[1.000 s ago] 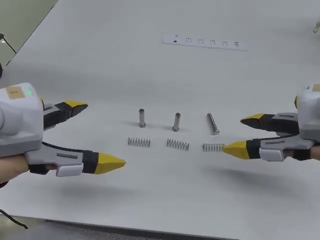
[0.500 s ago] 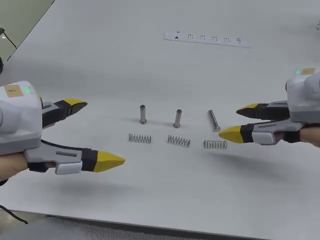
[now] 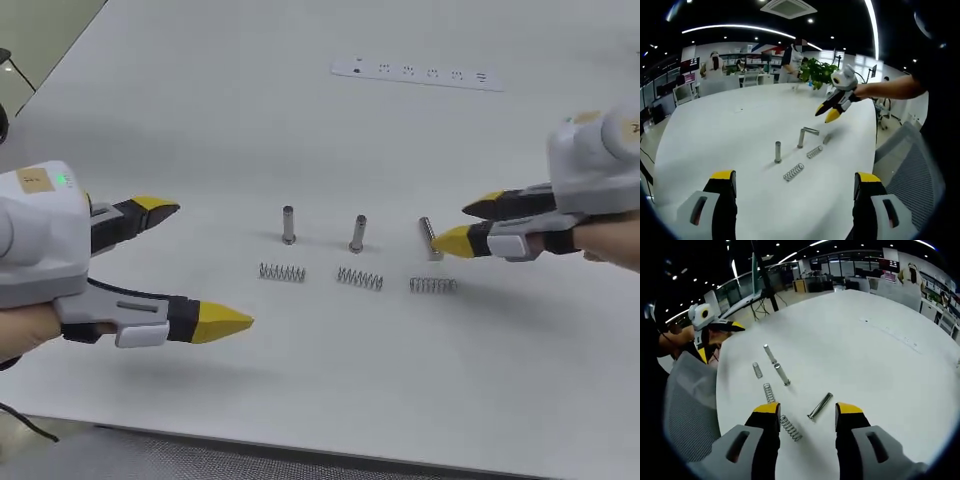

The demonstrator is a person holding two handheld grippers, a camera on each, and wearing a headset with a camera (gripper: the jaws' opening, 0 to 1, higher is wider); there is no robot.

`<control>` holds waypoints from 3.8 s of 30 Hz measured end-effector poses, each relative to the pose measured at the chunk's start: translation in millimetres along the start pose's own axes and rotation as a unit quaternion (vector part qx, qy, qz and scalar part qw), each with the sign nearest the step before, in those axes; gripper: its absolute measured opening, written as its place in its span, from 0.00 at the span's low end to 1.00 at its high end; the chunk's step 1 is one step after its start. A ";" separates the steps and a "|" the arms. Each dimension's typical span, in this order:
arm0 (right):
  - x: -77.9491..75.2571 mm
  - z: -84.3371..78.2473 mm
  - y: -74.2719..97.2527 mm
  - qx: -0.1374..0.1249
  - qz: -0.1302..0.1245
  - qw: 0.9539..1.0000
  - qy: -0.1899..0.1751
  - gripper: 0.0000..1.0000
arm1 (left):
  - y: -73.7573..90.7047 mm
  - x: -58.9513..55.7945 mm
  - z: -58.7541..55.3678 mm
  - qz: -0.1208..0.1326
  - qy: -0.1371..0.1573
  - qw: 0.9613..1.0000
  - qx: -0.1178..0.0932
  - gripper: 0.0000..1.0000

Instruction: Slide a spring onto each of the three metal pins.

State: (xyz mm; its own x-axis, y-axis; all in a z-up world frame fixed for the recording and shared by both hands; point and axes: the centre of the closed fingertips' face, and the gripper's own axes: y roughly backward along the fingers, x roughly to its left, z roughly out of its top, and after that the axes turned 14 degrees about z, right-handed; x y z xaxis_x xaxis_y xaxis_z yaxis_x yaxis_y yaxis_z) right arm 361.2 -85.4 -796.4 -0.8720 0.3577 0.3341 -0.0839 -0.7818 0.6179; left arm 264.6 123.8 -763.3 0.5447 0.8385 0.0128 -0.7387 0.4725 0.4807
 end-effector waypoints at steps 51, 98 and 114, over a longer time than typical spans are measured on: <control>-41.8 -23.4 -40.9 0.076 -0.055 0.986 -0.139 0.09 | 1.6 -0.6 1.1 0.003 0.003 1.000 -0.003 0.94; -23.9 -14.5 -22.1 0.002 -0.059 0.991 -0.121 0.05 | -1.6 -1.2 -0.7 0.008 0.001 1.000 -0.001 0.92; -27.4 -9.6 -17.4 -0.015 -0.075 0.991 -0.111 0.05 | -3.0 -3.0 3.5 0.009 0.002 1.000 -0.006 0.92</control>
State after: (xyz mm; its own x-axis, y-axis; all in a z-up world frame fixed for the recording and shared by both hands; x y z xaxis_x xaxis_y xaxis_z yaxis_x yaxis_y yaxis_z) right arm 382.0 -86.5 -823.2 -0.7218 0.5719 0.3899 -0.2218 -0.7247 0.6524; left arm 266.5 118.9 -761.7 0.5299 0.8479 0.0188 -0.7536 0.4606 0.4689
